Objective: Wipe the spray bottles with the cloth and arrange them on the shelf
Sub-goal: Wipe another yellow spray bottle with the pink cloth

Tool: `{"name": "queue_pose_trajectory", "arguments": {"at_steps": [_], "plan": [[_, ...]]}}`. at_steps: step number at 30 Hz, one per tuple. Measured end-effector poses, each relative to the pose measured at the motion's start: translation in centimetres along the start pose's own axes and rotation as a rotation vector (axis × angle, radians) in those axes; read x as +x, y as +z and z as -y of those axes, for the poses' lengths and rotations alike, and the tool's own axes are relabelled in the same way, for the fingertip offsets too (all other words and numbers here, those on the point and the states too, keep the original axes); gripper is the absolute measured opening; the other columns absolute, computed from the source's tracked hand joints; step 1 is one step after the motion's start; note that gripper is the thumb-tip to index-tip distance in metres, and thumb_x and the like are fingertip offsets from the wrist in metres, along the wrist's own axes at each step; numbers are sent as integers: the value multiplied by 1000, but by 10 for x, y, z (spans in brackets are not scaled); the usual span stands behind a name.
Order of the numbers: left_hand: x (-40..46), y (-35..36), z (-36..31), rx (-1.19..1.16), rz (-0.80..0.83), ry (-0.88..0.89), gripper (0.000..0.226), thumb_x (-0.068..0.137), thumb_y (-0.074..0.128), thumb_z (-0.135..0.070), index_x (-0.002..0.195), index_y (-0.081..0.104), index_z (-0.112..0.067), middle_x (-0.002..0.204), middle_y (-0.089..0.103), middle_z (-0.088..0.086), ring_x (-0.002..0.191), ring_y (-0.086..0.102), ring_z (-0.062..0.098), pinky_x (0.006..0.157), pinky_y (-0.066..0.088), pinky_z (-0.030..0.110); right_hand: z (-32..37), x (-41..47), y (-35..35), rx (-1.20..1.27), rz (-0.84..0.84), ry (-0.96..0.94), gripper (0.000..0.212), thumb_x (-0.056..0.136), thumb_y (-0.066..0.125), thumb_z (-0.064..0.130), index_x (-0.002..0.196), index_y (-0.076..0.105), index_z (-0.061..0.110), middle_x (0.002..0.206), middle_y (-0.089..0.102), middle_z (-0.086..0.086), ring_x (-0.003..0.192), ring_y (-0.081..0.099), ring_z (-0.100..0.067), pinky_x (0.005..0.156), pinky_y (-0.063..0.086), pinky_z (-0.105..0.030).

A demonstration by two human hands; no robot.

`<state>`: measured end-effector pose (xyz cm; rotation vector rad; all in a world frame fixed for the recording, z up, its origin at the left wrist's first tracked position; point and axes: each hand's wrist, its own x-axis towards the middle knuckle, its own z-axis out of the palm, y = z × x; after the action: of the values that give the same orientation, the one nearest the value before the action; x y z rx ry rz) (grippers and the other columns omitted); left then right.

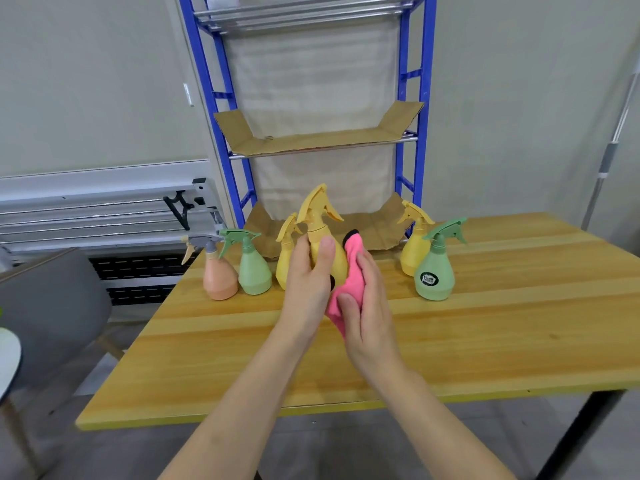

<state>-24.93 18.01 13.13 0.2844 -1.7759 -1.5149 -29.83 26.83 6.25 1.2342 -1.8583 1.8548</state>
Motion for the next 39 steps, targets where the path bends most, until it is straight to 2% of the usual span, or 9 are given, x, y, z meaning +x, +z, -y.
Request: {"name": "queue_pose_trajectory", "arguments": {"at_steps": [5, 11, 17, 21, 26, 29, 33, 36, 39], "plan": [[-2, -4, 4, -21, -31, 120, 18, 102, 50, -46, 117, 60, -45, 125, 64, -7, 120, 58, 10, 105, 46, 36, 13, 0, 0, 333, 21, 261, 47, 113, 29, 41, 160, 31, 37, 154, 42, 32, 133, 45, 14, 106, 45, -15], [1, -8, 24, 32, -35, 129, 32, 104, 46, -49, 134, 53, -41, 133, 60, -13, 131, 52, 11, 117, 37, 52, 9, -3, -1, 737, -18, 617, 37, 113, 36, 35, 146, 53, 36, 134, 71, 3, 121, 69, -13, 97, 60, -36], [6, -9, 40, 206, -26, 168, 28, 101, 39, -58, 122, 53, -46, 110, 57, -27, 117, 48, -3, 117, 28, 60, -14, -20, 5, 415, -12, 637, 37, 110, 46, 43, 110, 67, 12, 101, 73, -11, 101, 70, -29, 96, 57, -43], [11, -13, 57, 179, -44, 64, 20, 98, 41, -64, 114, 54, -60, 113, 59, -26, 123, 50, 12, 115, 33, 59, -27, -28, -4, 227, 48, 628, 25, 108, 52, 31, 131, 62, 27, 118, 72, 9, 107, 68, -6, 95, 56, -31], [14, -14, 81, 236, -64, -9, 32, 95, 43, -67, 109, 59, -43, 99, 56, -13, 106, 51, 30, 100, 45, 67, -40, -35, -22, -5, 67, 588, 22, 107, 54, 33, 129, 50, 32, 118, 64, 12, 103, 62, -3, 79, 51, -20], [10, -11, 98, 268, -55, -53, 37, 95, 43, -71, 112, 59, -42, 104, 59, -9, 110, 53, 32, 99, 48, 60, -40, -33, -34, -87, -10, 529, 20, 108, 52, 33, 127, 48, 30, 112, 64, 12, 100, 63, -9, 80, 51, -33], [-1, -2, 114, 344, -37, -107, 25, 102, 51, -48, 103, 57, -24, 99, 56, -2, 106, 47, 22, 90, 42, 39, -39, -26, -47, -60, -22, 489, 20, 108, 51, 32, 128, 50, 28, 114, 61, 18, 101, 60, 3, 80, 50, -27], [-8, 4, 120, 403, -13, -96, 17, 100, 54, -50, 95, 55, -33, 96, 55, -6, 102, 47, 17, 85, 41, 33, -43, -23, -53, -50, -72, 456, 19, 108, 53, 32, 126, 54, 30, 117, 63, 17, 104, 58, 6, 84, 49, -27], [-7, 4, 126, 428, -6, -91, 17, 100, 59, -41, 115, 60, -33, 107, 56, -10, 110, 50, 13, 95, 44, 34, -49, -20, -56, -61, -89, 436, 27, 106, 56, 34, 132, 59, 30, 123, 64, 15, 114, 60, -3, 95, 51, -32]]}}
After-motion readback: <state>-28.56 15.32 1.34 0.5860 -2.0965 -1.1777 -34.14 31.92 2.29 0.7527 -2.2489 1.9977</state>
